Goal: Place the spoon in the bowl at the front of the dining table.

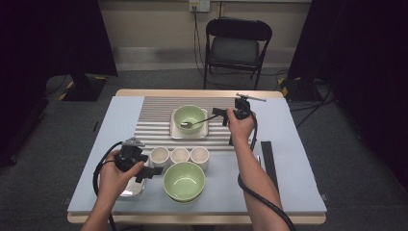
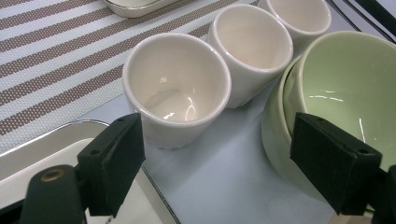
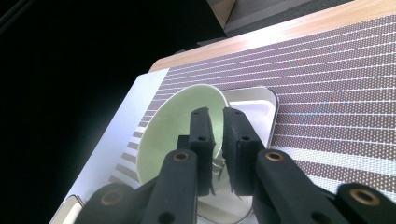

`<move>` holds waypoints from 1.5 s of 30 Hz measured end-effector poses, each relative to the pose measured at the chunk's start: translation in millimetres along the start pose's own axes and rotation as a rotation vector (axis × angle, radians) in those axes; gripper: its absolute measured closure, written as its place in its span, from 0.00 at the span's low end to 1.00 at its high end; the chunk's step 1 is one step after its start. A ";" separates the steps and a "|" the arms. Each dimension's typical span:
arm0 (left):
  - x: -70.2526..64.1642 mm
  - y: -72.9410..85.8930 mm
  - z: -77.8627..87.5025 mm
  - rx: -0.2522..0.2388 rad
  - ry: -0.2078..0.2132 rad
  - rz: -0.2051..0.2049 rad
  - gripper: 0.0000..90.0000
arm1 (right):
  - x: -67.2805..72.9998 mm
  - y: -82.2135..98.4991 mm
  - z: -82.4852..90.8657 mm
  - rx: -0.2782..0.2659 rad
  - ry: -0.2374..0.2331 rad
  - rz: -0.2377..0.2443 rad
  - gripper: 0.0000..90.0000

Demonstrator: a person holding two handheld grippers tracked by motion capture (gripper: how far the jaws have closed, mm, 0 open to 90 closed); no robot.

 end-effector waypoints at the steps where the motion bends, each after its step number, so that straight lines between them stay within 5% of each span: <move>1: 0.1 0.0 0.2 0.000 0.000 -0.001 0.20 | -0.1 -0.1 0.3 0.000 0.002 -0.001 0.90; 26: 0.0 0.1 0.6 0.002 -0.005 -0.004 0.20 | 1.5 6.2 3.4 0.043 0.036 0.025 0.73; 45: 0.9 0.1 0.4 0.005 -0.012 -0.003 0.20 | -10.4 14.7 5.2 0.064 0.059 0.014 0.77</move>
Point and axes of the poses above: each handheld gripper's, and its own axes: z roughly backward along the jaws, y roughly out of its underside, x roughly to its left, the point moved 8 cm from there along -z, roughly forward along the jaws, and after that the axes turned 13 degrees about -y, right-handed, at the moved point
